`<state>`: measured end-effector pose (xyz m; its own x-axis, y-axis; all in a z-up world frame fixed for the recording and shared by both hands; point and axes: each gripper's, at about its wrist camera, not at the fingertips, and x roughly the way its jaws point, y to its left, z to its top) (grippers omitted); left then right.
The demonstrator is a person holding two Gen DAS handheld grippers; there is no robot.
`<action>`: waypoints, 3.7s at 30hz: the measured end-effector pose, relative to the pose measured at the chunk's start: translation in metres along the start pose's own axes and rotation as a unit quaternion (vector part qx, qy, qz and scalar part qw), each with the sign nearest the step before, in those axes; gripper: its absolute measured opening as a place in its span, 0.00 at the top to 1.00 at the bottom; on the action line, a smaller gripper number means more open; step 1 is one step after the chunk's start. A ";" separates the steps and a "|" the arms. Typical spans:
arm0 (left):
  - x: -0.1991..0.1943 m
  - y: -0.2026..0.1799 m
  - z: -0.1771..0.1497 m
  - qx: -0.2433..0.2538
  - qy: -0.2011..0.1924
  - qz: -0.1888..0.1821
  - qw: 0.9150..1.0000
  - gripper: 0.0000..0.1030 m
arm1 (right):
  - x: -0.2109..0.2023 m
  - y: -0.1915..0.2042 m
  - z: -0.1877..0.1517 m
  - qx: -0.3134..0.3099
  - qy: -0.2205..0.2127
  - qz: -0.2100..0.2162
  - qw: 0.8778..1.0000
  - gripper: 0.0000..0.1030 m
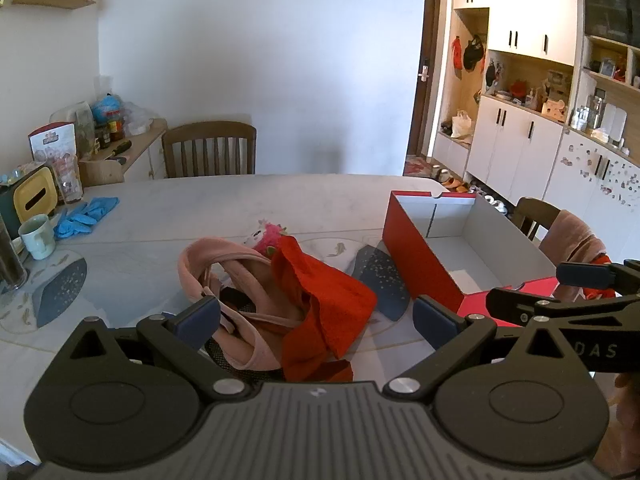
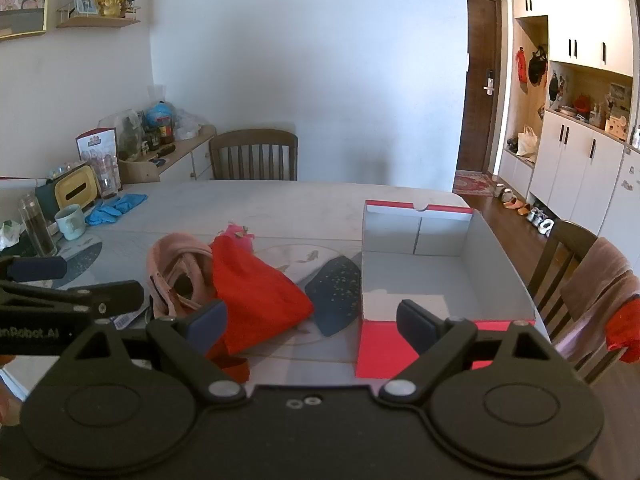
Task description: Organize objects
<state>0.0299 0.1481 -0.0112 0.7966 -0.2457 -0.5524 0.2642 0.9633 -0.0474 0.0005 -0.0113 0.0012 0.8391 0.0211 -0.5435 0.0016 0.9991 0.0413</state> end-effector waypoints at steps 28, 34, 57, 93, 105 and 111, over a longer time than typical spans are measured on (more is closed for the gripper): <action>0.030 -0.023 0.003 -0.011 0.016 0.032 0.999 0.00 | 0.025 -0.049 0.008 0.017 0.015 -0.006 1.000 0.11; 0.038 -0.024 0.003 -0.013 0.015 0.049 0.999 0.01 | 0.033 -0.067 0.009 0.026 0.020 -0.015 0.999 0.11; 0.114 0.002 0.011 0.005 0.072 0.038 0.997 0.01 | 0.135 -0.170 0.028 0.069 0.075 -0.133 0.986 0.13; 0.177 -0.015 0.032 -0.028 0.111 0.094 0.989 0.01 | 0.228 -0.252 0.031 0.088 0.228 -0.059 0.968 0.77; 0.182 -0.022 0.023 -0.039 0.118 0.129 0.984 0.16 | 0.225 -0.245 0.030 0.040 0.228 -0.047 0.972 0.98; 0.200 -0.025 0.023 -0.025 0.127 0.132 0.983 0.37 | 0.224 -0.247 0.030 0.039 0.226 -0.043 0.972 0.98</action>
<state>0.1947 0.0729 -0.1013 0.6712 0.0417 -0.7401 0.0352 0.9955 0.0880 0.2038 -0.2540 -0.1058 0.5086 -0.0304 -0.8605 0.1167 0.9926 0.0339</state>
